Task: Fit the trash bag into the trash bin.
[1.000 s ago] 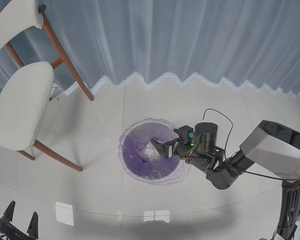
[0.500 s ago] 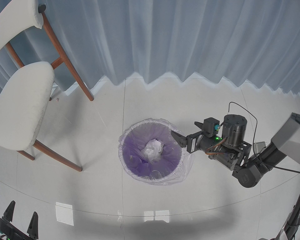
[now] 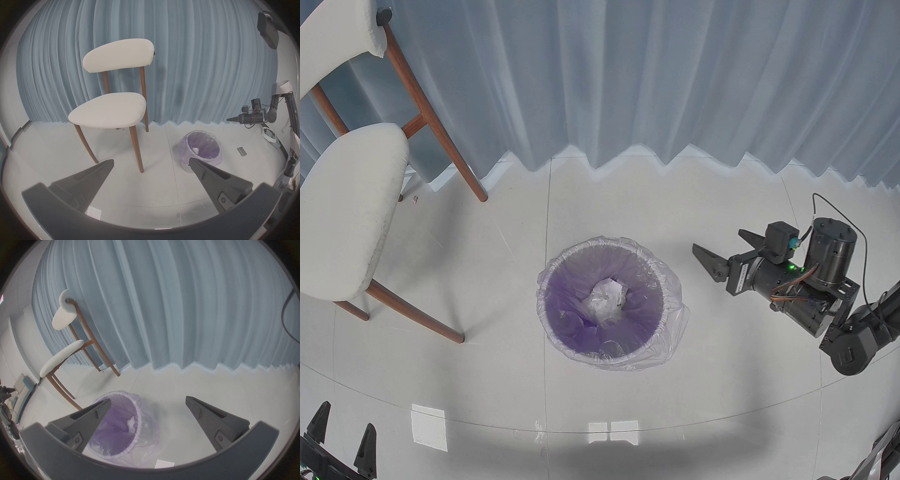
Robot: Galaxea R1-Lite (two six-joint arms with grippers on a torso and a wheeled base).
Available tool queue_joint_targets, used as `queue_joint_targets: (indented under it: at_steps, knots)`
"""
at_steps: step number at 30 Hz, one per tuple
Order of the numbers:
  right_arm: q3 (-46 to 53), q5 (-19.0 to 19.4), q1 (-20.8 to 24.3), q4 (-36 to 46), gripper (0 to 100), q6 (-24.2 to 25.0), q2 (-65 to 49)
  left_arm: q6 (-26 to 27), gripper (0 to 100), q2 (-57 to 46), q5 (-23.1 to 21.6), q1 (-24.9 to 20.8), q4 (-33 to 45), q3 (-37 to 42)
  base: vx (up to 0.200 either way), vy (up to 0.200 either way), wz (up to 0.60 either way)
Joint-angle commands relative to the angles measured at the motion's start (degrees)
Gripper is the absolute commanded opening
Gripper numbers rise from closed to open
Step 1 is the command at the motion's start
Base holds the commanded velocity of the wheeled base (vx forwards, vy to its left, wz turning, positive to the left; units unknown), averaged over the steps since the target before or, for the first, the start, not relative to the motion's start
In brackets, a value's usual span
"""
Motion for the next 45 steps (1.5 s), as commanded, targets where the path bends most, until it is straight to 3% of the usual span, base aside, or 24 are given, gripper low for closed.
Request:
queue_joint_targets:
  at_steps: [1,10,30,34,39,45]
  knots:
    - [4.14,-0.04,-2.37,0.14,100,-0.03,-7.09,-0.02,100,-0.57,0.04,0.01,-0.02,1.01,0.000,0.000,0.00]
    - [11.08,-3.03,-8.00,0.84,100,-0.12,-16.31,-0.02,100,-0.57,0.04,0.01,-0.02,1.01,0.000,0.000,0.00]
    - [32.88,-3.47,-23.03,2.51,100,-0.56,-38.64,-0.02,100,-0.57,0.04,0.01,0.07,1.01,0.000,0.000,0.00]
    - [36.75,-3.47,-24.34,3.74,100,-0.56,-42.94,-0.02,100,-0.57,0.04,0.01,0.07,1.01,0.000,0.000,0.00]
    - [37.45,-3.47,-25.31,10.60,100,-0.29,-52.61,-0.02,100,-0.57,0.04,0.01,0.07,1.01,0.000,0.000,0.00]
    - [37.45,-3.38,-25.22,25.01,100,-0.73,-65.62,-0.02,100,-0.57,0.04,-0.08,0.07,1.01,0.000,0.000,0.00]
